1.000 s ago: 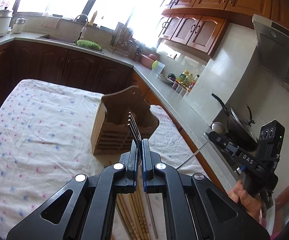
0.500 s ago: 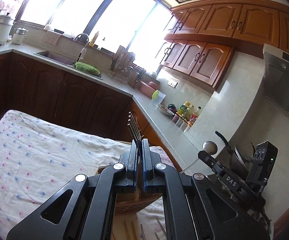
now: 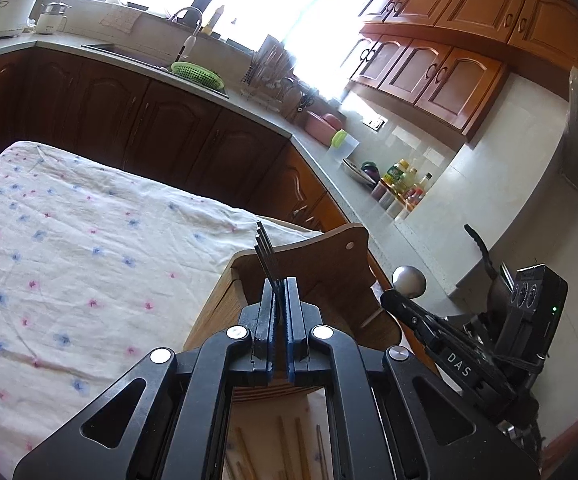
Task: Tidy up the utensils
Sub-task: 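Lift the spoon and fork and carry both tools over the wooden holder, then lower spoon and fork into the holder and open both tools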
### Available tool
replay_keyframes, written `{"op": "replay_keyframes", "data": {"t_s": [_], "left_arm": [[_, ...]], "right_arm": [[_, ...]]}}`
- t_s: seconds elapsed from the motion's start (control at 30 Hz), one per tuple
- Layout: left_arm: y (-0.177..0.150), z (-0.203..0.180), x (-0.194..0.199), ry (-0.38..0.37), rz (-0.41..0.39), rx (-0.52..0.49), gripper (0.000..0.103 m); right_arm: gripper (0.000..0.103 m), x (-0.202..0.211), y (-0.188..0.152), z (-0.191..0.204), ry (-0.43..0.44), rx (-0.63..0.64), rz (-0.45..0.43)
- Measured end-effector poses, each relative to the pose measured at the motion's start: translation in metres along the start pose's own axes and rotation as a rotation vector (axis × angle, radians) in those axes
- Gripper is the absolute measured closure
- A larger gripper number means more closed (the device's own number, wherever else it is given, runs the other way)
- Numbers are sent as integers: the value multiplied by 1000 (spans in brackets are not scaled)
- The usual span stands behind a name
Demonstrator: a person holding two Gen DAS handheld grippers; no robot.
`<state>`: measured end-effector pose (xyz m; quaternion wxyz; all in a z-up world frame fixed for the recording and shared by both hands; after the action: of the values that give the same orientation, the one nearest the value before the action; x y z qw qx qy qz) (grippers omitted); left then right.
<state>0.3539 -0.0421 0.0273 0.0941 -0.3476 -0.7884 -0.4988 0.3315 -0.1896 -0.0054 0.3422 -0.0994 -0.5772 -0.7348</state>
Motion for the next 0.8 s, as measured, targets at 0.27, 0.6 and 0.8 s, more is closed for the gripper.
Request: {"op": "replay_keyframes", "data": {"t_s": [0.27,0.6,0.8], "left_arm": [[3,8,-2,13,14,22,100],[6,5,9,33,27,30,85],[-1,2,40,68,-17,26,48]], "right_arm": [[100,-2,3,1,0,-10,2],[62,11,4,-9,10,-89,-10],[40,42,1,-21,27,-169,-66]]}}
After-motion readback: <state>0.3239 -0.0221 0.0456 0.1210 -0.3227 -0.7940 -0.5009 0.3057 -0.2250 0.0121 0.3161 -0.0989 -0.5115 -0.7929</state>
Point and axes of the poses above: each gripper's, at about its wrist camera, not at the fingertips, and x roughly against the way its jaws point, z to its left, y to its top, the point moved 4 cm from there along -x, roughly the way its jaws point, and after that the axes turned 5 degrees about y, right-handed, at the moved point
